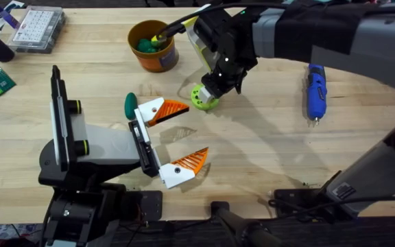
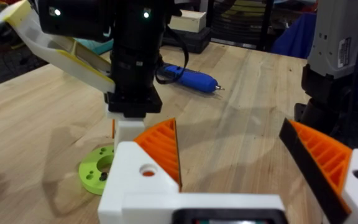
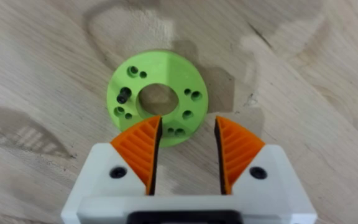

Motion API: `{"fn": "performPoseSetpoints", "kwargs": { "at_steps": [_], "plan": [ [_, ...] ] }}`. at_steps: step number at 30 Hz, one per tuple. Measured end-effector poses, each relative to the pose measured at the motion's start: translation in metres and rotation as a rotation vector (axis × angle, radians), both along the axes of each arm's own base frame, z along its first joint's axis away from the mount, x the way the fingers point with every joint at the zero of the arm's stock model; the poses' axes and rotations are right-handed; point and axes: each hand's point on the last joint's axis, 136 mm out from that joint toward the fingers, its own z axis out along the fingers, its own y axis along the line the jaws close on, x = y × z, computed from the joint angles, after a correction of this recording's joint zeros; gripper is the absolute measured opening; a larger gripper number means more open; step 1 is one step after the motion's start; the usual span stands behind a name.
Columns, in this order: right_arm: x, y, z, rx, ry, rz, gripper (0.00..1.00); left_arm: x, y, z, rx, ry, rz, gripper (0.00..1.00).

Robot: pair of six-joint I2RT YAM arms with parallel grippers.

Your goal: Pick up the gripper from the table and insert it into the empty holder that is missing its gripper. Then pick up a screw, insert it into the mounting hole, and use the screwdriver to tighten it. Finally, clean up the table by picking up the vegetable and placing it into the bucket.

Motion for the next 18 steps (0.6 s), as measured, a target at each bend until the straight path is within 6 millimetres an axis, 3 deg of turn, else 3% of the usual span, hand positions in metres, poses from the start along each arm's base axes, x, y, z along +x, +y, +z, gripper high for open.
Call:
{"fn": "performPoseSetpoints", "kwargs": {
  "at_steps": [18],
  "plan": [
    [-0.0028, -0.0017, 0.0024, -0.002, 0.007, 0.0, 0.512, 0.0, 0.0, -0.0018, 0.001, 0.012, 0.001, 0.99]
  ]
}}
